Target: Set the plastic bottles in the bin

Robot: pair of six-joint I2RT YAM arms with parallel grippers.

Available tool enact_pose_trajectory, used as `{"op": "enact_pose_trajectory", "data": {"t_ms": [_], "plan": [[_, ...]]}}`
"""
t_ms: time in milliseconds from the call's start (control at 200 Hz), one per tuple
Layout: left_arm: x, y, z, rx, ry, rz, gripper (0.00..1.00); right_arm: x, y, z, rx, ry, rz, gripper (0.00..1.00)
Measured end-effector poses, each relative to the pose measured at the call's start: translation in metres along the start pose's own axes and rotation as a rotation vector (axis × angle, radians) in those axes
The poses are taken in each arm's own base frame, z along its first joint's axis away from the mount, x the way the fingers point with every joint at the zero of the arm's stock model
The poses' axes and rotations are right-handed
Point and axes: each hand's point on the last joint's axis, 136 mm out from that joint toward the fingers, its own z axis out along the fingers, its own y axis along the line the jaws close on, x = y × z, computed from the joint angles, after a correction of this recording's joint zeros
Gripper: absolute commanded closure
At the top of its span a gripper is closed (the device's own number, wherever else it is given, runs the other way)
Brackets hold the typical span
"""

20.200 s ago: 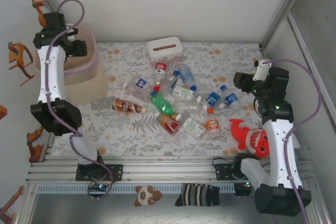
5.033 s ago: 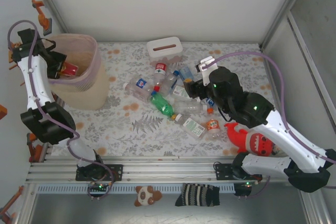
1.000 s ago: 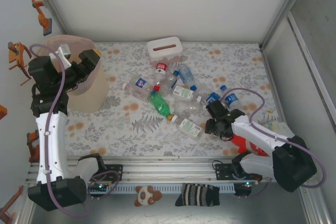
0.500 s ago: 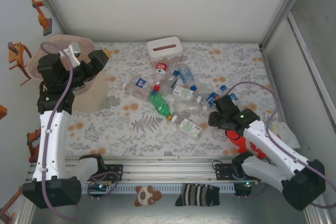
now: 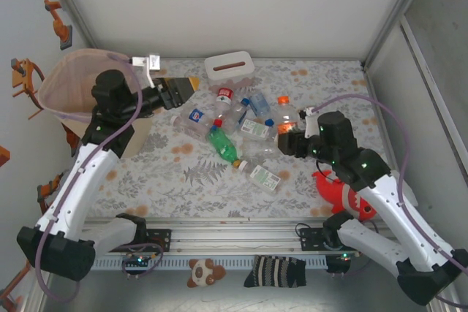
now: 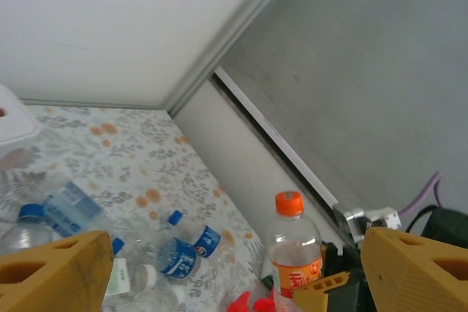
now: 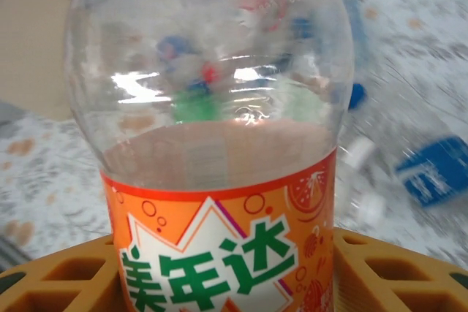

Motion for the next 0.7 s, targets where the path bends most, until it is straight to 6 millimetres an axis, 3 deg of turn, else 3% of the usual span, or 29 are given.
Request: {"op": "enact_pose_trajectory", "data": {"t_ms": [340,516,701], "plan": [[0.049,-0.058,0.064,0.220,0.146,0.118,0.07,-0.044,0.059,-0.018,-0.287,-0.153,-0.103,0.50],[0.060,-0.086,0.094,0.312,0.169,0.148,0.06,-0.054,0.070,-0.021,-0.336,-0.181,-0.121,0.50],[0.074,-0.100,0.127,0.365,0.205,0.150,0.06,-0.056,0.071,-0.021,-0.342,-0.183,-0.122,0.50]]}}
